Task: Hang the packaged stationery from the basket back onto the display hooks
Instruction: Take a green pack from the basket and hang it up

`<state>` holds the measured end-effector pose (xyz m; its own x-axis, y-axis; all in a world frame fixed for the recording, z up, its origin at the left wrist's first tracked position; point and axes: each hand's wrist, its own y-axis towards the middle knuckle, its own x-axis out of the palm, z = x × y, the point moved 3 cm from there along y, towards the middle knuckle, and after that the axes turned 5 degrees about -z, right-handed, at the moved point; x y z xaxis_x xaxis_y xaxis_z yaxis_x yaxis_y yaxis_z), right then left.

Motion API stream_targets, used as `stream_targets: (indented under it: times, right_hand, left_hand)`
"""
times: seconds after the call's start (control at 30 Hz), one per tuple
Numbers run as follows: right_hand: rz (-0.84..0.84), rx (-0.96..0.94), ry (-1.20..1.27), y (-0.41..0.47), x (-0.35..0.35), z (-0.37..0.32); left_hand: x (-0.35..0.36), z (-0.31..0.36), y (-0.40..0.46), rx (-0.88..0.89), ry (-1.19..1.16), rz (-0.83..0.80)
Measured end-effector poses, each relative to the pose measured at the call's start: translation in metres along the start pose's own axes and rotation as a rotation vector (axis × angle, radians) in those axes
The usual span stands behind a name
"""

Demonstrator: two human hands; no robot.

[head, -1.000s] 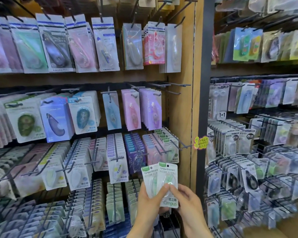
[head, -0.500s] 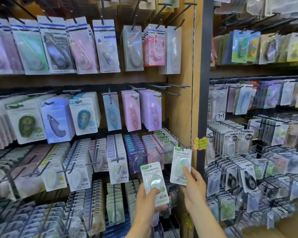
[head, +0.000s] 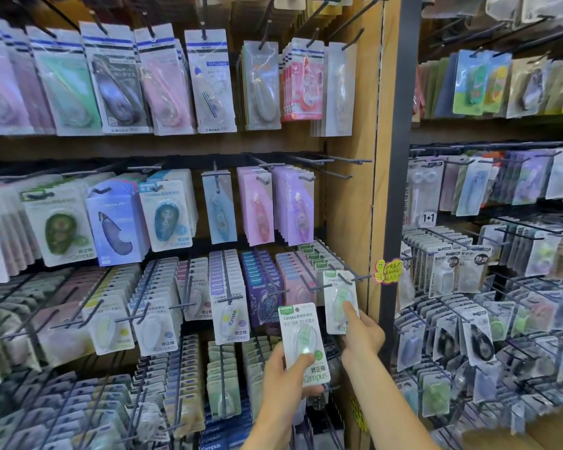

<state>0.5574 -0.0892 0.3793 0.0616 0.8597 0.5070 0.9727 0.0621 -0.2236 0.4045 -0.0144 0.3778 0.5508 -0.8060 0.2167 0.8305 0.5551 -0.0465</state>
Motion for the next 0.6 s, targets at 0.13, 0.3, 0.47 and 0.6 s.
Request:
stream_targets:
  times: [0.13, 0.3, 0.47, 0.6]
  right_hand:
    - [0.009, 0.111, 0.039, 0.005, 0.029, -0.02]
    - [0.008, 0.108, 0.003, -0.014, 0.022, -0.022]
    - [-0.24, 0.061, -0.049, -0.043, -0.036, 0.013]
    - [-0.255, -0.07, -0.133, -0.052, -0.055, 0.011]
  left_hand:
    - [0.0, 0.003, -0.002, 0.016, 0.037, -0.003]
    - [-0.003, 0.005, -0.001, 0.065, 0.079, -0.028]
    - [0.007, -0.004, 0.003, 0.099, 0.12, -0.042]
    - [0.029, -0.005, 0.009, 0.132, 0.158, -0.096]
